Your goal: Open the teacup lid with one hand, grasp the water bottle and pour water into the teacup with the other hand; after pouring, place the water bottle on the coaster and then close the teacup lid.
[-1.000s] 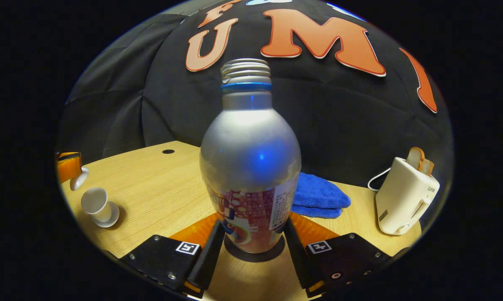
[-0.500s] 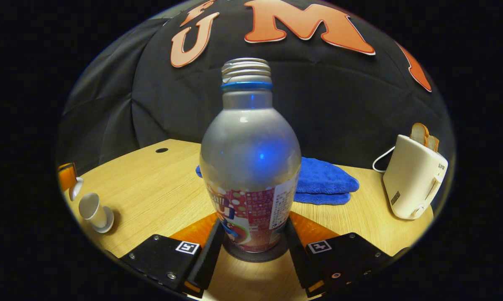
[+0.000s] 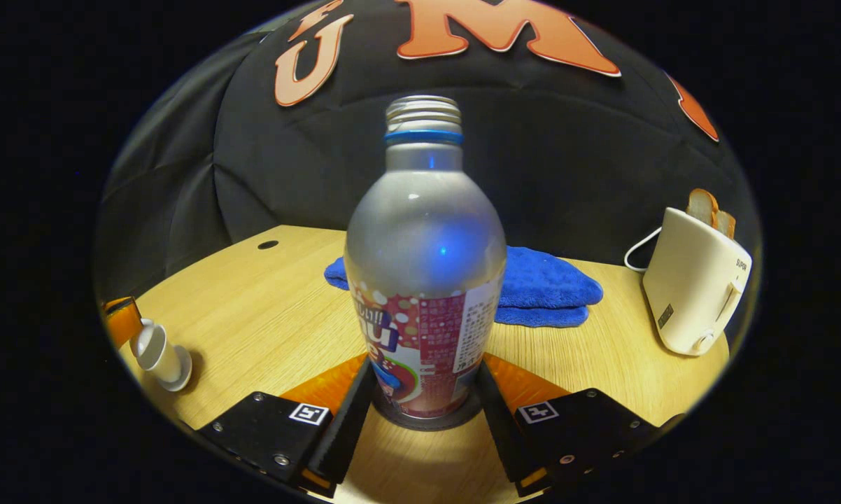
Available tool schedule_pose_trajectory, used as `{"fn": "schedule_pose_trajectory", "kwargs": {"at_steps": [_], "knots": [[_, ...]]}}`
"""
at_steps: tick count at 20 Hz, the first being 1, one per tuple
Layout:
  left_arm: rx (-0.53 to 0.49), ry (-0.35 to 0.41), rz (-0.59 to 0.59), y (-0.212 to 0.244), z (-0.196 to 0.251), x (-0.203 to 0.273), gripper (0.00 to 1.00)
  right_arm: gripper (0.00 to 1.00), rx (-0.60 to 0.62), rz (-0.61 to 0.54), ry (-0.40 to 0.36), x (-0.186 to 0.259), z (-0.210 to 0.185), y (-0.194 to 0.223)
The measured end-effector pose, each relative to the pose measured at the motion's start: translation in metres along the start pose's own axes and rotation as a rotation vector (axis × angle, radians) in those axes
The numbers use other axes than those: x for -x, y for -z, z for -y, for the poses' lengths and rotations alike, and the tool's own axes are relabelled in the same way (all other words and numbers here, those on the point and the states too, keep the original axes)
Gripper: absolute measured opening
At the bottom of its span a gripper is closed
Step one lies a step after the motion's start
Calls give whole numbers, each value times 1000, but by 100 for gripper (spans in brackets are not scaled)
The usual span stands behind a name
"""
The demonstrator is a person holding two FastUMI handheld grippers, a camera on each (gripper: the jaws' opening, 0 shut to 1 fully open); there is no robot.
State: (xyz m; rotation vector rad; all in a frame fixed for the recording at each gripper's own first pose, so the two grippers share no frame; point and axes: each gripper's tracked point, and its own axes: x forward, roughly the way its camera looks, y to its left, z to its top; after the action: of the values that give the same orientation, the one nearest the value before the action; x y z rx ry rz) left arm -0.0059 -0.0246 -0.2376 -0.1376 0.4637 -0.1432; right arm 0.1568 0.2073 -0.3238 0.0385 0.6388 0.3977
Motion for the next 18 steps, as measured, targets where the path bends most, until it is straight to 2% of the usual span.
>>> {"fn": "schedule_pose_trajectory", "kwargs": {"at_steps": [3, 4, 5, 6, 10, 11, 12, 13, 14, 18], "knots": [[-10, -4, -13, 6, -1, -6, 31, 89, 25, -42, 21, 5, 5, 10], [-12, -5, -12, 6, -2, -7, 31, 87, 33, -45, 33, 9, 7, 12], [-13, -4, -10, 6, -1, -8, 31, 92, 45, -50, 39, 13, 9, 14], [-15, -1, -10, 8, 0, -8, 31, 92, 61, -57, 45, 16, 10, 17], [-28, -6, -6, 8, 1, -8, 31, 95, 96, -61, 29, 38, 6, 22], [-30, -8, -6, 9, 1, -8, 31, 95, 97, -52, 24, 45, 3, 21], [-35, -11, -4, 8, 1, -7, 36, 95, 98, -37, 20, 53, 3, 17], [-38, -12, -3, 9, 1, -7, 31, 95, 100, -18, 21, 61, 4, 12], [-41, -16, -1, 8, -1, -6, 35, 95, 101, 2, 27, 69, 6, 7], [-21, -17, 51, -8, 2, -3, 41, 95, 74, 93, 51, 105, 11, -5]]}}
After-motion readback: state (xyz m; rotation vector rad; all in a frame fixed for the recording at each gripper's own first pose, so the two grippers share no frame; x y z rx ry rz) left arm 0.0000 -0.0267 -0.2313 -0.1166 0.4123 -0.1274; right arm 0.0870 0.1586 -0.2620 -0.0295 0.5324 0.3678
